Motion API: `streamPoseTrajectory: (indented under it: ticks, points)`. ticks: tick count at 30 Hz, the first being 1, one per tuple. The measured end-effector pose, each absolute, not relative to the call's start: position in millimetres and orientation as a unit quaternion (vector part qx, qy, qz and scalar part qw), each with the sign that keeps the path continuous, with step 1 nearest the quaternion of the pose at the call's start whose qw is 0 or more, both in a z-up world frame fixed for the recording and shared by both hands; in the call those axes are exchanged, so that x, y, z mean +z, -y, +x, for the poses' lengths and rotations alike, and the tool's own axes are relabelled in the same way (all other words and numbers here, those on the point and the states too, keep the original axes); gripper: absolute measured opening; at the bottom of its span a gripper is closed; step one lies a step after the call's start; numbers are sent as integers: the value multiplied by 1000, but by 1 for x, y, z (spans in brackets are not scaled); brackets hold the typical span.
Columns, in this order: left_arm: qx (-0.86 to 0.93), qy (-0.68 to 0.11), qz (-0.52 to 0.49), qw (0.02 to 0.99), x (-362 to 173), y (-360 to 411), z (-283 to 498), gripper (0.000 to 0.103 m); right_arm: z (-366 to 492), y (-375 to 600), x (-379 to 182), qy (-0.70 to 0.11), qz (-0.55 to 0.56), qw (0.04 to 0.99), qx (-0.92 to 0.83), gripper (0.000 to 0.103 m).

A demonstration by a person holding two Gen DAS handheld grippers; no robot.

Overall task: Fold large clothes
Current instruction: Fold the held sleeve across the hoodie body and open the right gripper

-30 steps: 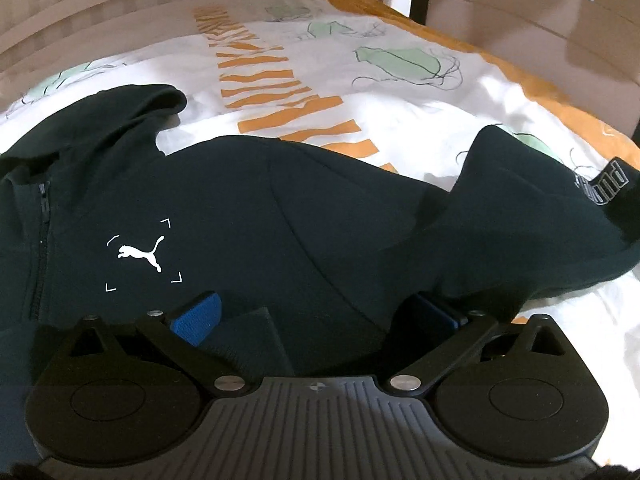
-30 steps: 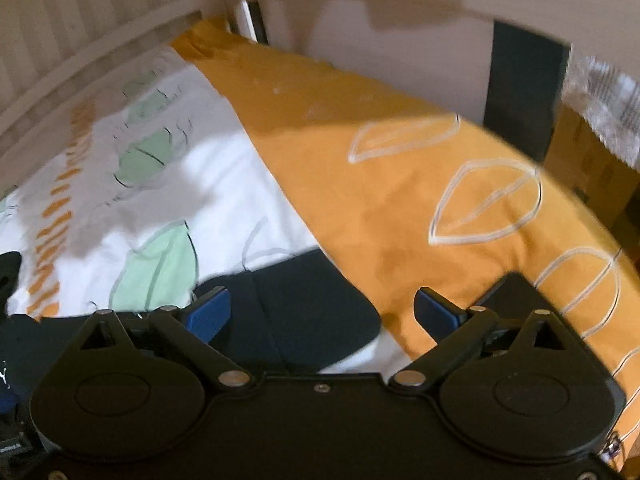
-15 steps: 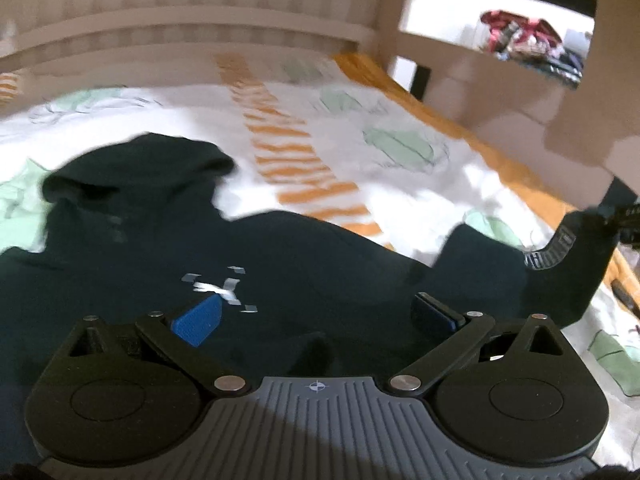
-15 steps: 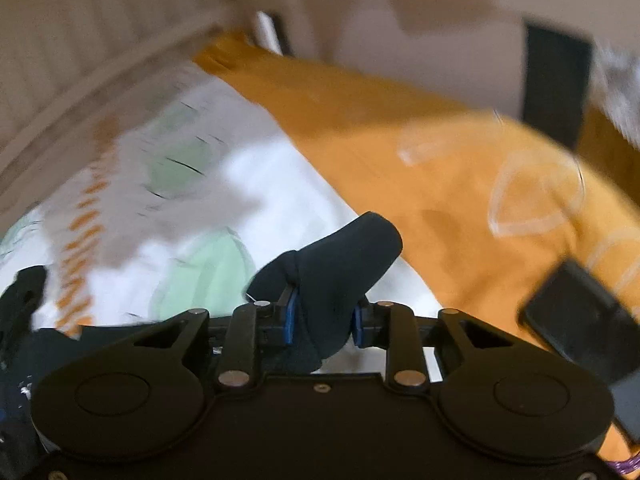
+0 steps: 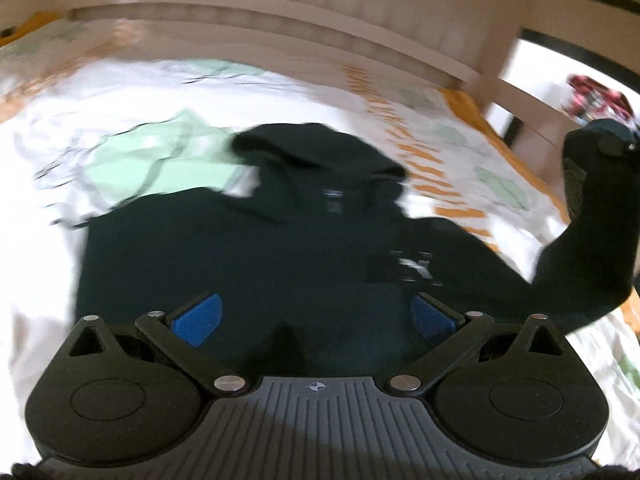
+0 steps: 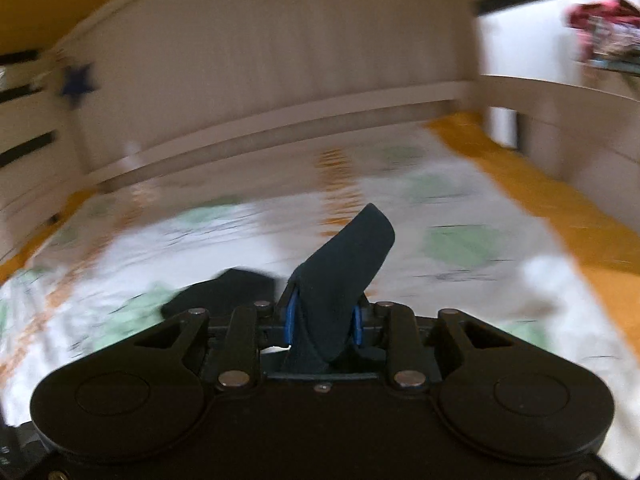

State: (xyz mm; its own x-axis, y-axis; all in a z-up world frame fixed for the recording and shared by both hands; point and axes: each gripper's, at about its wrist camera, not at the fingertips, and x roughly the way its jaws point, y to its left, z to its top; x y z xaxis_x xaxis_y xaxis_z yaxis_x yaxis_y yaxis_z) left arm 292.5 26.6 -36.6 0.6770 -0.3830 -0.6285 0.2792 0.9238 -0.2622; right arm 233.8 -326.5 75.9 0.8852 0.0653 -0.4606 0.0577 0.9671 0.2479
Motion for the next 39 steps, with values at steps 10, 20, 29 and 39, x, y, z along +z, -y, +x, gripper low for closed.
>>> streamPoseTrajectory:
  ticks: [10,20,29,39]
  points:
    - [-129,-361,-127,915,-42,-105,295,103,279,162,-3,-309,84,938,132,37]
    - [-147,-366,-140,908,-47,-114,295,103,247,135,-33,-326,28,924,199,77]
    - [-169,-375,-134,902,-52,-84,304,103,221,250,-21,-299,78,945,111,87]
    - [-136,-411,-30,901,-105,-54,322,103,196,351,-59,-315,123,940,-45,87]
